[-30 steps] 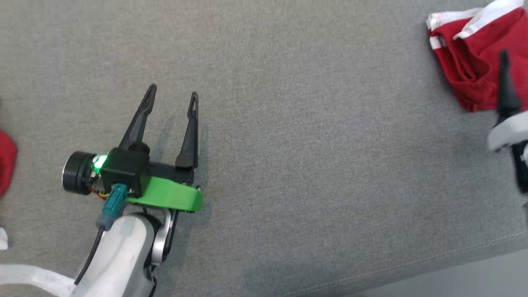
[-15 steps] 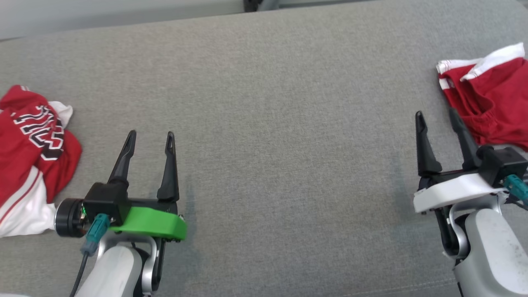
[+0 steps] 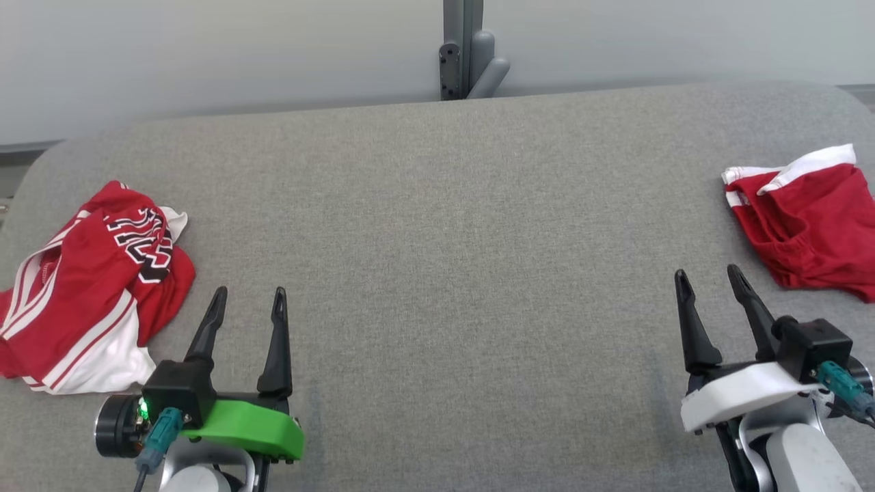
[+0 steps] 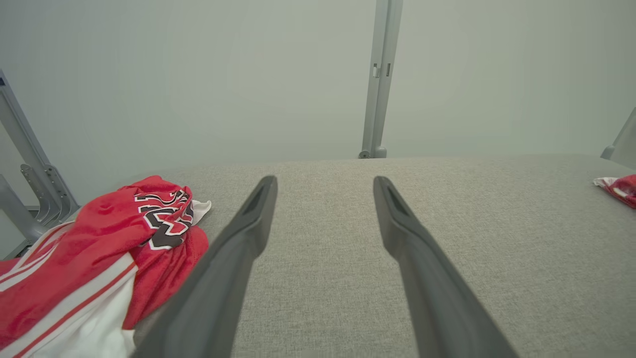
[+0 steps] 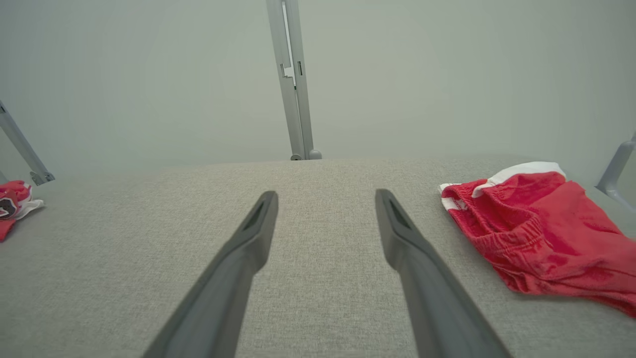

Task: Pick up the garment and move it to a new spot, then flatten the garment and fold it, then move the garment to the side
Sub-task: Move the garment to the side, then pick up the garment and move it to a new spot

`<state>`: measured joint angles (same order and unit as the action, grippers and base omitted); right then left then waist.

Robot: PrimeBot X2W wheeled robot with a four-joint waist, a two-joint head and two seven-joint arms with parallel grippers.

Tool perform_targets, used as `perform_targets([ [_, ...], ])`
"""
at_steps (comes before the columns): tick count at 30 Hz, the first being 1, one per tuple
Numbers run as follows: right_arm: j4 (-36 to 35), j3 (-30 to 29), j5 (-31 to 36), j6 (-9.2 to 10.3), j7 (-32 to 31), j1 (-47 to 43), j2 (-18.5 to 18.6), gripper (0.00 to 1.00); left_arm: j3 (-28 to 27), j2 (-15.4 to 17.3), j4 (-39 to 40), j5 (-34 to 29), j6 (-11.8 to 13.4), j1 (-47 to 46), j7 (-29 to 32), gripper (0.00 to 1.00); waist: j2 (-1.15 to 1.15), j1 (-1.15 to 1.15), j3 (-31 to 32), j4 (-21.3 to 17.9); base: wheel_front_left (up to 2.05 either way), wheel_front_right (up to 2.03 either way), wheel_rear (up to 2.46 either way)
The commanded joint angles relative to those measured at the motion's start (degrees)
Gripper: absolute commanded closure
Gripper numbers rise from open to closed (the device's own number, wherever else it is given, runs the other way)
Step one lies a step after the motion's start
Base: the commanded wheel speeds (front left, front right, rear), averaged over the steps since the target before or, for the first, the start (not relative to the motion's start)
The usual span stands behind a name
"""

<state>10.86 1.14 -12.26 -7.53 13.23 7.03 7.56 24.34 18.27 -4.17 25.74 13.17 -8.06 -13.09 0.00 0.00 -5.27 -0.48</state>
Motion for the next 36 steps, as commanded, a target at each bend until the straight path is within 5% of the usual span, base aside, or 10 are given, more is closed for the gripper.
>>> perform_targets([
  [1,-0.7,-0.43,0.67,0.08,-0.49,-1.64,-0.03,0.0,0.11,0.45,0.1,0.66,0.17,1.32,0.1,0.0,0.0,0.0,3.21,0.05,0.0,0.0,0.0],
  [36,-7.25,-1.75,0.41,0.08,-3.59,-8.16,-0.75,0.0,1.28,1.41,0.48,2.19,0.66,3.43,0.99,0.0,0.0,0.0,5.75,-0.14,0.0,0.0,0.0],
])
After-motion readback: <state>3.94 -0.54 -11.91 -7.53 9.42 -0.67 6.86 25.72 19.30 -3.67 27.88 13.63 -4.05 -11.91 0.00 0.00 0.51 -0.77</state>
